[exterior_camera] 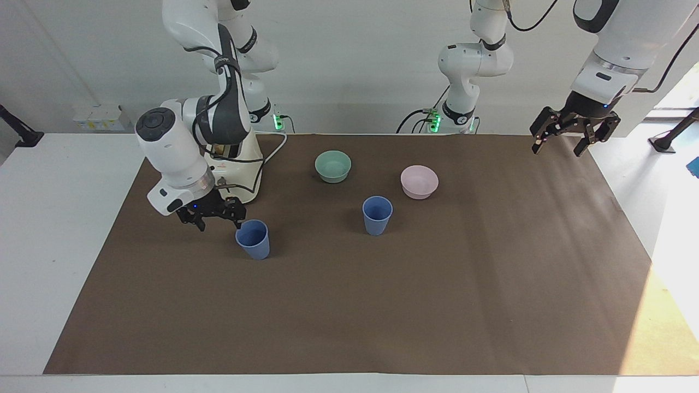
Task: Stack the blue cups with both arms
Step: 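Grasp the second blue cup with the right gripper and lift it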
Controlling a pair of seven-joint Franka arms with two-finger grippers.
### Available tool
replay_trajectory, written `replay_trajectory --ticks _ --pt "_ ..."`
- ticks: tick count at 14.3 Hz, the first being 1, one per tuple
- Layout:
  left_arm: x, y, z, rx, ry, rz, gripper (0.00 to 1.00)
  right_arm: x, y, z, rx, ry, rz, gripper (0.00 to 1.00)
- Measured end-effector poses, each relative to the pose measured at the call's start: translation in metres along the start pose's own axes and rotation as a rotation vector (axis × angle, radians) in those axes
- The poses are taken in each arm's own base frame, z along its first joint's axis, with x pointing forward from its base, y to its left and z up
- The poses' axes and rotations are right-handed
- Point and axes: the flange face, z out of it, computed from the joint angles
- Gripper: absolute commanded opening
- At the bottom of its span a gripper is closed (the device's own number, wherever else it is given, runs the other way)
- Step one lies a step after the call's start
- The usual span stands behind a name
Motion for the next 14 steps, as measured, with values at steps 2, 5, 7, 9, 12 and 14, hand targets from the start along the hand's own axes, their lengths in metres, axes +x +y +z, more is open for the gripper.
replay_trajectory --ticks 2,5,7,9,12,14 --pt "0.0 -0.003 0.002 0.0 -0.013 -0.003 1.0 0.0 -0.003 0.008 0.0 -0.008 -0.005 1.0" --pt "0.004 -0.006 0.013 0.0 -0.033 -0.009 1.0 0.001 -0.006 0.029 -0.003 0.01 -0.008 1.0" --pt "0.008 -0.006 0.023 -0.002 -0.05 0.019 1.0 0.001 -0.005 0.045 -0.006 0.025 -0.007 0.98" --pt "0.009 -0.009 0.026 -0.003 -0.056 0.07 1.0 0.003 -0.004 0.06 -0.009 0.038 -0.006 0.0" --pt "0.008 -0.018 0.026 -0.003 -0.056 0.082 1.0 0.008 -0.006 0.068 -0.01 0.058 -0.009 0.0" --pt "0.008 -0.017 0.026 -0.003 -0.057 0.084 1.0 0.011 -0.015 0.063 -0.008 0.068 -0.023 0.0"
